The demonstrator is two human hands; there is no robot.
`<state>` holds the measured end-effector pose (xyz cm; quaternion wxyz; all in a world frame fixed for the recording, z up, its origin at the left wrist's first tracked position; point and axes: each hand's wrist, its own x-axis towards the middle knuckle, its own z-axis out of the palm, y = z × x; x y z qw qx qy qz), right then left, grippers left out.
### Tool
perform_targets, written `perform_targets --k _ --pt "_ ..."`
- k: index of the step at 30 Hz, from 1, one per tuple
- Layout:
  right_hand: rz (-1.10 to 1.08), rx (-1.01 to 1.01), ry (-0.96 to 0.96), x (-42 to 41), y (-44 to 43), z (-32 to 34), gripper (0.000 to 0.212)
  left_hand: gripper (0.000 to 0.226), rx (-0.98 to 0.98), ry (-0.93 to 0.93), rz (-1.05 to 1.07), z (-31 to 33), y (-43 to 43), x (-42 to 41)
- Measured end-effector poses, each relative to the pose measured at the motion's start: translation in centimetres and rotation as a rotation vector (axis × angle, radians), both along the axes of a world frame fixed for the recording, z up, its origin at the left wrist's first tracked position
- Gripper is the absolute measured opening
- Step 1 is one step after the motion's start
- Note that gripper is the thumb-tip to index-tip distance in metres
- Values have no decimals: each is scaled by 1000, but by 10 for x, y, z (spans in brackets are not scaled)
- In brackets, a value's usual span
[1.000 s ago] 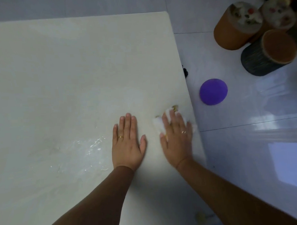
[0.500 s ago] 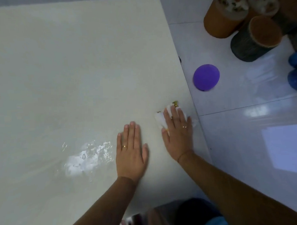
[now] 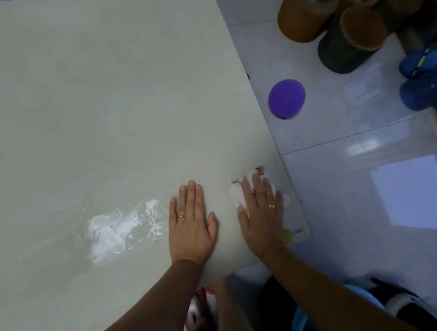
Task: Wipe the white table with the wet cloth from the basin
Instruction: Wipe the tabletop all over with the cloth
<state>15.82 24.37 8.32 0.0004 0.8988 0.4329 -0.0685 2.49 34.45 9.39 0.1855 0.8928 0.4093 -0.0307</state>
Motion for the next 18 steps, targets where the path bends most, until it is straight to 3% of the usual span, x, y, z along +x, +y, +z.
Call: perform_targets --k 3,5,7,9,12,15,18 --pt "260 -25 46 -39 -47 -1 67 65 -6 4 6 0 -1 1" --pt "431 -42 40 -14 -56 3 64 66 -1 -9 9 -1 -2 1" --pt "371 -47 5 23 -53 9 61 66 12 -26 17 -2 -2 2" --pt "124 -42 58 54 -46 14 60 65 26 -36 25 -3 -2 3" --pt "-124 -18 59 37 -43 12 59 65 35 -44 23 -4 -3 2" --pt "-31 -5 18 -15 -64 6 61 65 51 -37 23 -6 -4 2" --pt "266 3 71 -20 -94 4 62 65 58 -35 29 -8 -3 2"
